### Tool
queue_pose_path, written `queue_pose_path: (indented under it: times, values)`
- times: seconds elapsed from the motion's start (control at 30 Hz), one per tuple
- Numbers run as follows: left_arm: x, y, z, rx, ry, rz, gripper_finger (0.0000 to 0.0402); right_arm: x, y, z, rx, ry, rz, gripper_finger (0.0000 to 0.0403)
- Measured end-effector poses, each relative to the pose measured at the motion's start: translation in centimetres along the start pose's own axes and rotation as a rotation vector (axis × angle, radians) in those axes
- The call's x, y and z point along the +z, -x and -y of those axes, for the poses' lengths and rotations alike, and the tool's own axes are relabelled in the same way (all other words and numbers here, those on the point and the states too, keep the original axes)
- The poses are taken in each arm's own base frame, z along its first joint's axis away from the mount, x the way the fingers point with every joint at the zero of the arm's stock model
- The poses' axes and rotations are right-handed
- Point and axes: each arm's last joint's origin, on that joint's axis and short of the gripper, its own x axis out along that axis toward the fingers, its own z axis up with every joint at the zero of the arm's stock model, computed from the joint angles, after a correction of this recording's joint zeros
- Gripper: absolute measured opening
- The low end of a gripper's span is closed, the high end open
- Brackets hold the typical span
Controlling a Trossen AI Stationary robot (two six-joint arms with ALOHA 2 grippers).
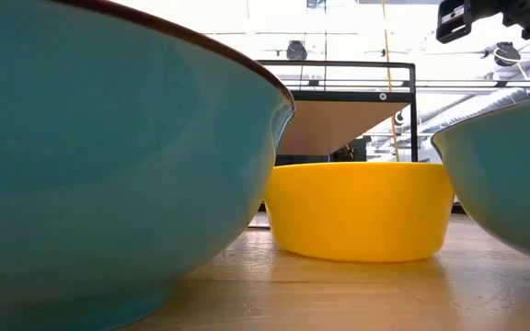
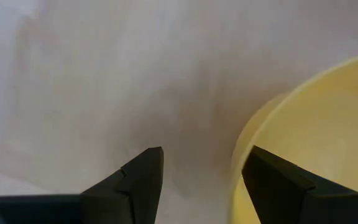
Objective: Pick & Place Mini bowls
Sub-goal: Stack the left yellow bowl on top of the yellow bowl on the shelf
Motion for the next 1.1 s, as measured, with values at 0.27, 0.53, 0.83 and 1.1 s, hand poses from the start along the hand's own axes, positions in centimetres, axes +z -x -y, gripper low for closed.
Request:
queue_pose_path:
  times: [0.27,0.53,0.83,1.1]
  values:
    - [2.2,-0.1,-1.5,0.124,0.026,0.188,0.0214,0.0,0.0,0.0,0.0,0.01,0.0,0.0125]
    - [4.3,0.5,-1.7,0.074,-0.085,0.277,0.0214,0.0,0.0,0.0,-0.001,0.028,-0.003,0.0125]
    - [5.3,4.6,-1.9,0.12,-0.018,0.042,0.0214,0.0,0.0,0.0,-0.002,0.028,-0.003,0.0125]
    - [3.8,5.4,-2.7,0.206,0.175,-0.137,0.0214,0.0,0.0,0.0,-0.002,0.028,-0.003,0.0125]
